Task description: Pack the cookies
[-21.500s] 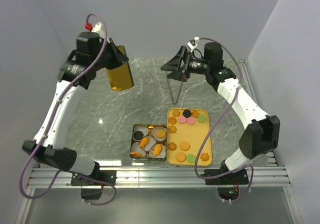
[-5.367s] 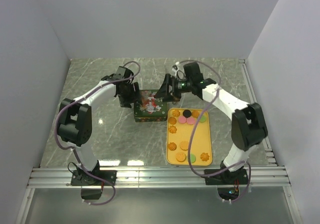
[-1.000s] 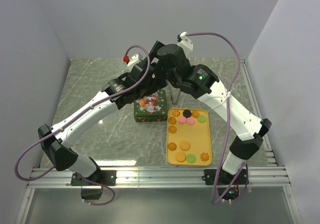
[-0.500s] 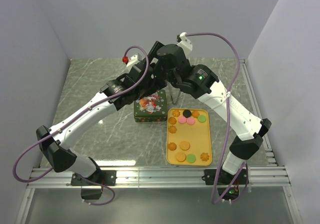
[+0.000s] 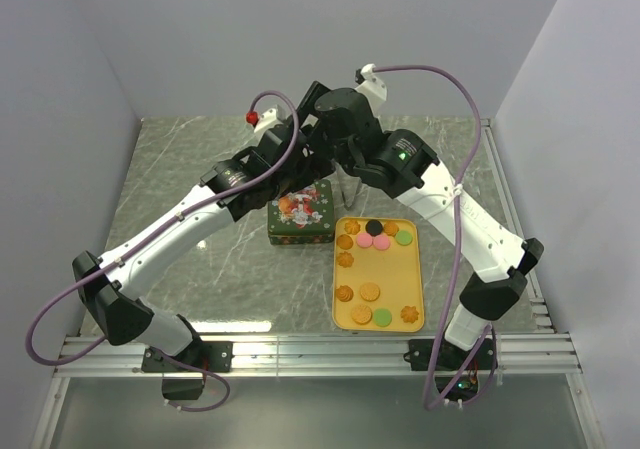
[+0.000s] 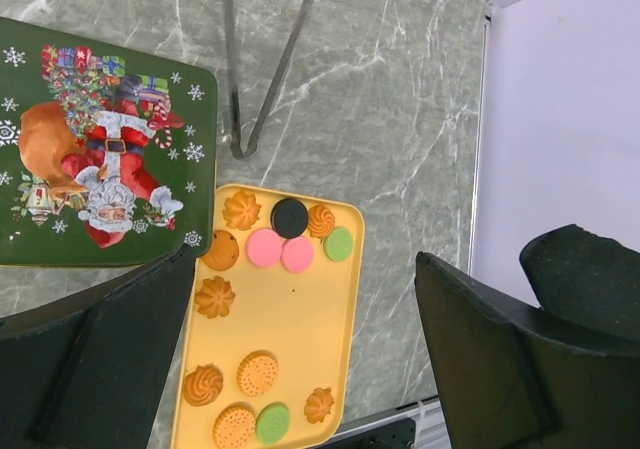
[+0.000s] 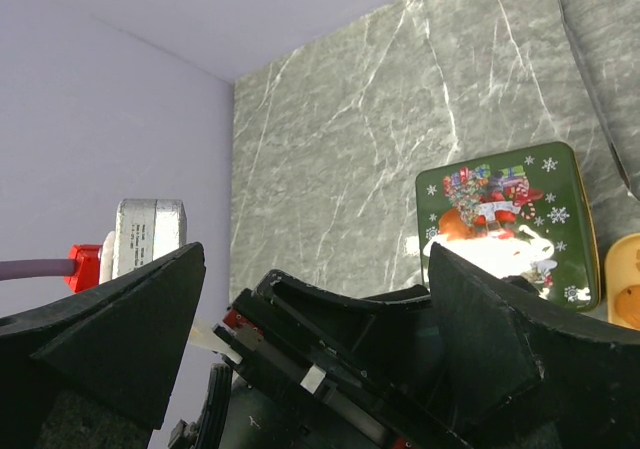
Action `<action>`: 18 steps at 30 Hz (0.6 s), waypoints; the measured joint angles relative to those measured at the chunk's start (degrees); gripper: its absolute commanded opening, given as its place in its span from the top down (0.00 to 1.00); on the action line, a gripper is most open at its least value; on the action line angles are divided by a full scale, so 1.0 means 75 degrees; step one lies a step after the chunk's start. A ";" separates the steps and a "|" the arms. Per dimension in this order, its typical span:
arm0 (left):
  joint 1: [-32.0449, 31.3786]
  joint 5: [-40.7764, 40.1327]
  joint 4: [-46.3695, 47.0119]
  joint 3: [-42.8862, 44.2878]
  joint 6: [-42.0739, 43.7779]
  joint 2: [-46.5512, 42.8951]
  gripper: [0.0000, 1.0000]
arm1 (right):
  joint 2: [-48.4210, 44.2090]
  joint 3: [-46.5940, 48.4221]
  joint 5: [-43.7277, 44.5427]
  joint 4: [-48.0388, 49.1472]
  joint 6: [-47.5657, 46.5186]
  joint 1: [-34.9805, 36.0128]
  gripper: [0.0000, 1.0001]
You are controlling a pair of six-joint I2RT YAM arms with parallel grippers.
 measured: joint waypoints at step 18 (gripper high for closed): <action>0.0102 0.0463 0.0117 0.0096 0.0271 0.0026 0.03 | -0.0076 -0.0038 0.0152 -0.0032 0.0289 0.0000 0.00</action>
